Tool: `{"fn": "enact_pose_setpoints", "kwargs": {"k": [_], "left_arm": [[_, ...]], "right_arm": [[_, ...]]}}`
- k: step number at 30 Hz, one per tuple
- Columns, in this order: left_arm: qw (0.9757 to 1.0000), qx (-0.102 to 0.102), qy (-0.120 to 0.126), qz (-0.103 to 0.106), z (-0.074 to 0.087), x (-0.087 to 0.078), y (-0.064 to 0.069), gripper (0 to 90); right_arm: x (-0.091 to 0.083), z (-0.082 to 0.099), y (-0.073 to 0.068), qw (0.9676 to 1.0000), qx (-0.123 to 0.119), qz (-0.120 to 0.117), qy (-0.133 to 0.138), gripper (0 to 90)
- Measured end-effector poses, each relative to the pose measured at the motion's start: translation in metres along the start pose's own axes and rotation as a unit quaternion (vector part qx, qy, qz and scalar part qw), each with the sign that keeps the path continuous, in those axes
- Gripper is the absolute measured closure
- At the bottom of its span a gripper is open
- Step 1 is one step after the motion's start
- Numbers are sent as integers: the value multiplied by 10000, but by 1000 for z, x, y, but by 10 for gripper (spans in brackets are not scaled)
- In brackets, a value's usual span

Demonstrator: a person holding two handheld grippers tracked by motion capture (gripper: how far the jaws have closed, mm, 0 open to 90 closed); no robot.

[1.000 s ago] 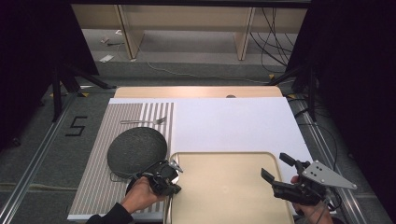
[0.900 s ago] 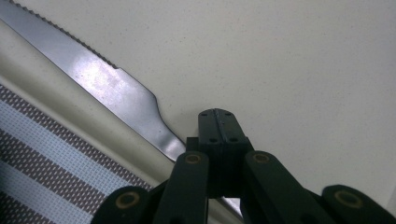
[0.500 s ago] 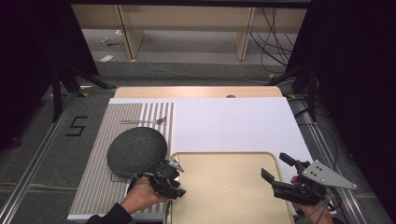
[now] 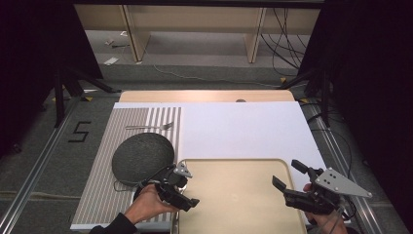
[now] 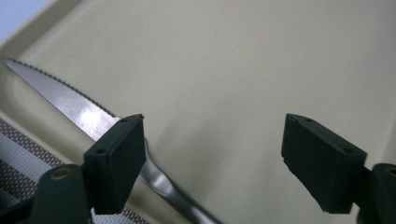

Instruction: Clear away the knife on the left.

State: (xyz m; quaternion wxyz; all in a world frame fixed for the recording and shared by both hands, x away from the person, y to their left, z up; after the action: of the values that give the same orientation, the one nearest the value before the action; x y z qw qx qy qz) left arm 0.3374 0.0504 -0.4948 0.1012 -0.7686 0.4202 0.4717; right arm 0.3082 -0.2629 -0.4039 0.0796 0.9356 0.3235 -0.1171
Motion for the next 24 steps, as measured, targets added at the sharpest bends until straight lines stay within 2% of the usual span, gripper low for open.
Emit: {"fn": "enact_pose_setpoints", "kwargs": {"k": [3,6,10,12,13,15,17,24], "left_arm": [[9996,64,260,-9,-3,-5,1,180],[9981,91,604,19,-8,-12,1,172],[9937,89,1110,78,-13,-22,3,173],[9912,100,1315,71,-15,-26,3,173],[9885,87,1506,48,-17,-30,3,172],[9850,60,1720,87,-18,-35,3,171],[9803,20,1969,146,-20,-41,3,171],[9702,24,2423,62,-20,-55,2,171]], "right_arm": [[0,0,0,10000,-4,-6,0,185],[0,0,0,10000,-3,-4,0,185],[0,0,0,10000,-5,-8,1,185],[0,0,0,10000,-3,-7,1,185],[0,0,0,10000,-3,-8,-2,185],[0,0,0,10000,-3,-9,1,185],[0,0,0,10000,-2,-5,-2,185],[0,0,0,10000,1,-2,-6,185]]}}
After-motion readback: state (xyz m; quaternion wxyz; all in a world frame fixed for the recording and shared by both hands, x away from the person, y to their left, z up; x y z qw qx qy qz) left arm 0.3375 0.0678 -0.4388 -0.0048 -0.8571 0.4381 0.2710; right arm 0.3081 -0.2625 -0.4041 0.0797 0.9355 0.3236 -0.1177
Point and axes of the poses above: each handheld gripper's, and its own axes: x roughly forward along the jaws, z roughly out of its underside, y roughly to its right, the point moved 6 cm from there along x, roughly forward along the jaws, and after that the axes turned 6 degrees about -x, right-handed, at the moved point
